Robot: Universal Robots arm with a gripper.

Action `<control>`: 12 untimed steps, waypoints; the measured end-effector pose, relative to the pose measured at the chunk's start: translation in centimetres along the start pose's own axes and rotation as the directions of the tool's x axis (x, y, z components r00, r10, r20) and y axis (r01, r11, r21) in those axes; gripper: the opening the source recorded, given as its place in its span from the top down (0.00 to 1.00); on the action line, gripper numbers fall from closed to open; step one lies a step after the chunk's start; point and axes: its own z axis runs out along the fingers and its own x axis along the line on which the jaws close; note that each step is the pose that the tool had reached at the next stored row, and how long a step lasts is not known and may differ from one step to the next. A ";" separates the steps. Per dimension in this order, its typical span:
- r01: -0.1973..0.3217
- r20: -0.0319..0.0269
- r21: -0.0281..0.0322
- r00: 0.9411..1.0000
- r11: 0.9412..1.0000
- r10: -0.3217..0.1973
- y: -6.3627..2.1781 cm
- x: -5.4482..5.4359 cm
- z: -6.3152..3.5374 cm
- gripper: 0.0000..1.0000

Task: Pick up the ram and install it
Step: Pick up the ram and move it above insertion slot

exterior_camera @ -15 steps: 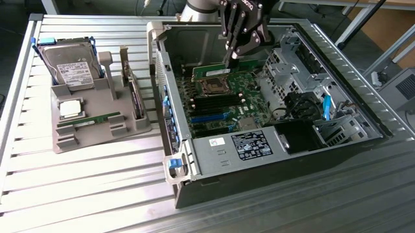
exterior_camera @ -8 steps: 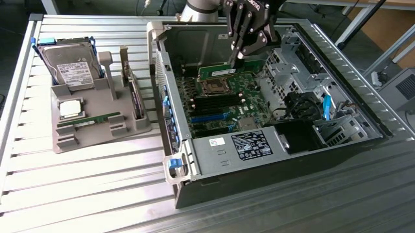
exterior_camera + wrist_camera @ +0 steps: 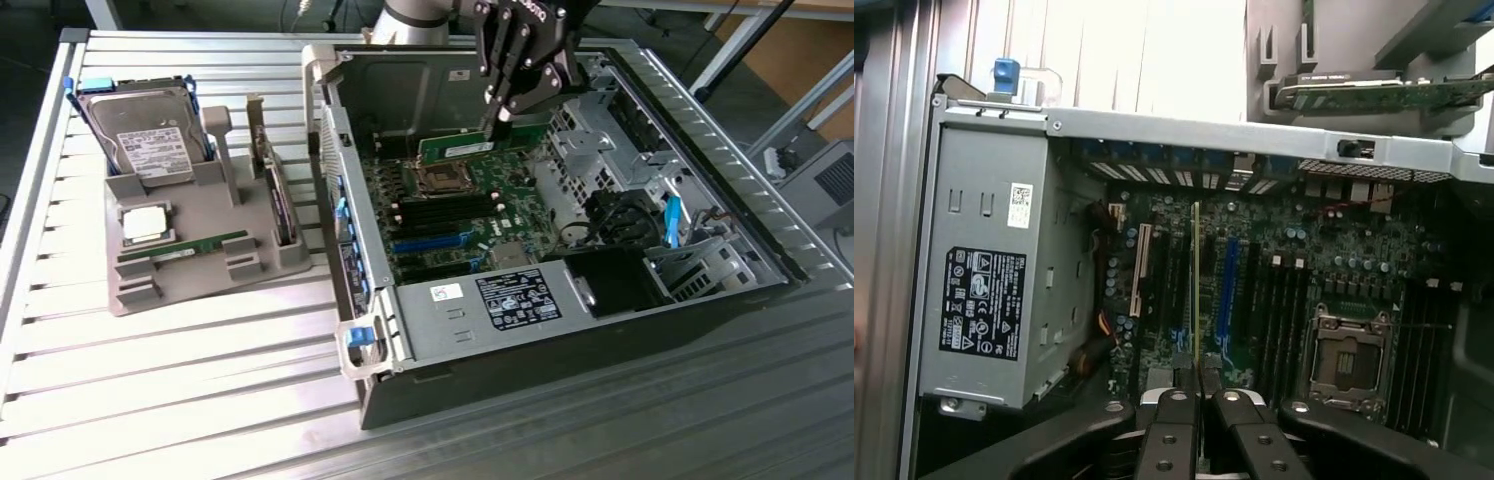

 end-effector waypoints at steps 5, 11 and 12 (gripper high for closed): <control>0.000 -0.003 0.000 1.000 1.000 0.000 -0.42 0.0 -0.01 0.89; 0.000 -0.008 -0.001 1.000 1.000 0.000 -1.12 0.1 -0.04 0.89; 0.000 -0.008 -0.001 1.000 1.000 0.000 -1.21 0.1 -0.04 0.89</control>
